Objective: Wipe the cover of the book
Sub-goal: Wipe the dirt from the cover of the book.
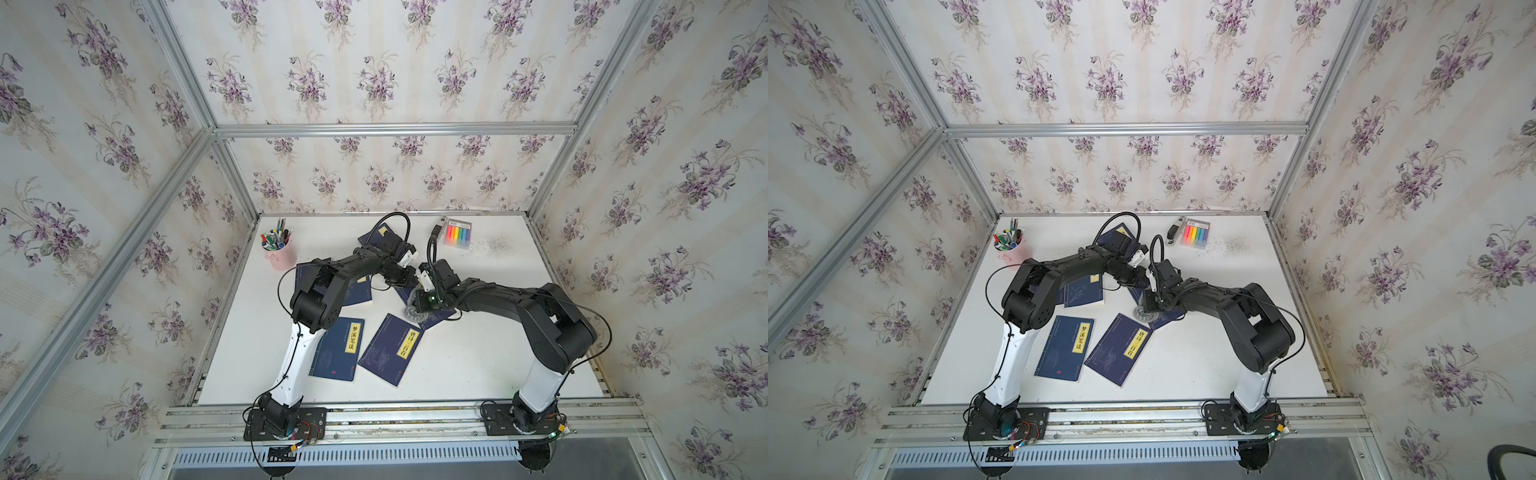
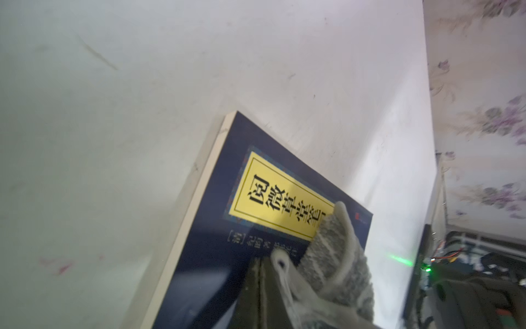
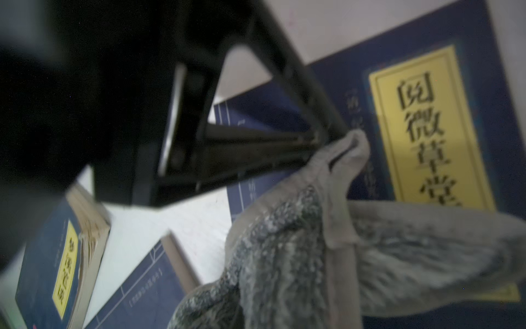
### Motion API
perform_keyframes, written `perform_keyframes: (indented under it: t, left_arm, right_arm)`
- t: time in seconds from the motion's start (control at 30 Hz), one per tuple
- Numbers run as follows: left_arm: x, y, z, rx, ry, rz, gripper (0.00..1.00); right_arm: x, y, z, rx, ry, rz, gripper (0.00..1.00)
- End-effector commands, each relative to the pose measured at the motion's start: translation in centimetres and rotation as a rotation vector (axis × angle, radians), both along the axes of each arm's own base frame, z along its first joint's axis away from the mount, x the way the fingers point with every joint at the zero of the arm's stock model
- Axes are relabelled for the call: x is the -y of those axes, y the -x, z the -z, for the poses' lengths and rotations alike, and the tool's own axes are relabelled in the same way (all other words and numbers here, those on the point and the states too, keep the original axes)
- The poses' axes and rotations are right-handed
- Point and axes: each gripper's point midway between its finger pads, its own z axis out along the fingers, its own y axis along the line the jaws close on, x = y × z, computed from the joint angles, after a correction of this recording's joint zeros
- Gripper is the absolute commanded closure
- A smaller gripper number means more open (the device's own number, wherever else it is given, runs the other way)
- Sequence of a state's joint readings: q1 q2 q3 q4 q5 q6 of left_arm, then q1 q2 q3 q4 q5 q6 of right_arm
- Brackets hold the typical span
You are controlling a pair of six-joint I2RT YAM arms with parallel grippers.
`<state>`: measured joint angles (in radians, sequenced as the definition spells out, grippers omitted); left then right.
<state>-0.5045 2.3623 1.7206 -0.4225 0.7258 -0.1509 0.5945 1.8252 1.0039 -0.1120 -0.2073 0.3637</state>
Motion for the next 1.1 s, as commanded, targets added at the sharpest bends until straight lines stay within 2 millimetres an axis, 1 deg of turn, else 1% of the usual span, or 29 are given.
perform_keyframes:
  t: [0.0,0.07,0.13,0.37,0.47,0.57,0.7,0.77,0.93,1.07]
  left_arm:
    - [-3.3,0.5,4.6,0.006,-0.242,-0.042,1.0]
    - [-3.3,0.4,4.4,0.009,-0.24,-0.043,1.0]
    - [-3.3,0.4,4.5,0.009,-0.24,-0.042,1.0]
    - [-3.3,0.4,4.5,0.01,-0.239,-0.042,0.99]
    - [-3.3,0.4,4.5,0.0,-0.231,-0.046,1.0]
    - [-3.4,0.3,4.5,-0.021,-0.205,-0.058,1.0]
    - [-4.1,0.3,4.4,-0.028,-0.21,-0.074,1.0]
    - [-4.6,0.2,3.8,-0.005,-0.219,-0.08,1.0]
    - [-6.0,-0.4,2.7,0.022,-0.195,-0.118,1.0]
    - [-6.5,-0.6,2.7,0.02,-0.194,-0.133,1.0]
  right_arm:
    - [-0.1,-0.3,1.6,-0.029,0.035,0.003,1.0]
    - [0.1,-0.1,1.5,-0.029,0.032,0.01,1.0]
    - [0.9,0.6,1.4,-0.026,0.047,0.022,1.0]
    - [5.8,5.7,0.5,-0.033,0.11,0.075,1.0]
    - [6.5,7.0,0.1,-0.028,0.092,0.088,1.0]
    - [6.3,6.7,-0.3,-0.008,0.068,0.097,1.0]
    - [5.3,5.7,0.3,-0.018,0.063,0.083,1.0]
    - [5.0,5.2,0.8,-0.023,0.069,0.081,1.0]
    - [4.6,5.1,1.6,-0.044,0.066,0.074,1.0]
    - [4.5,5.0,1.8,-0.047,0.069,0.07,1.0]
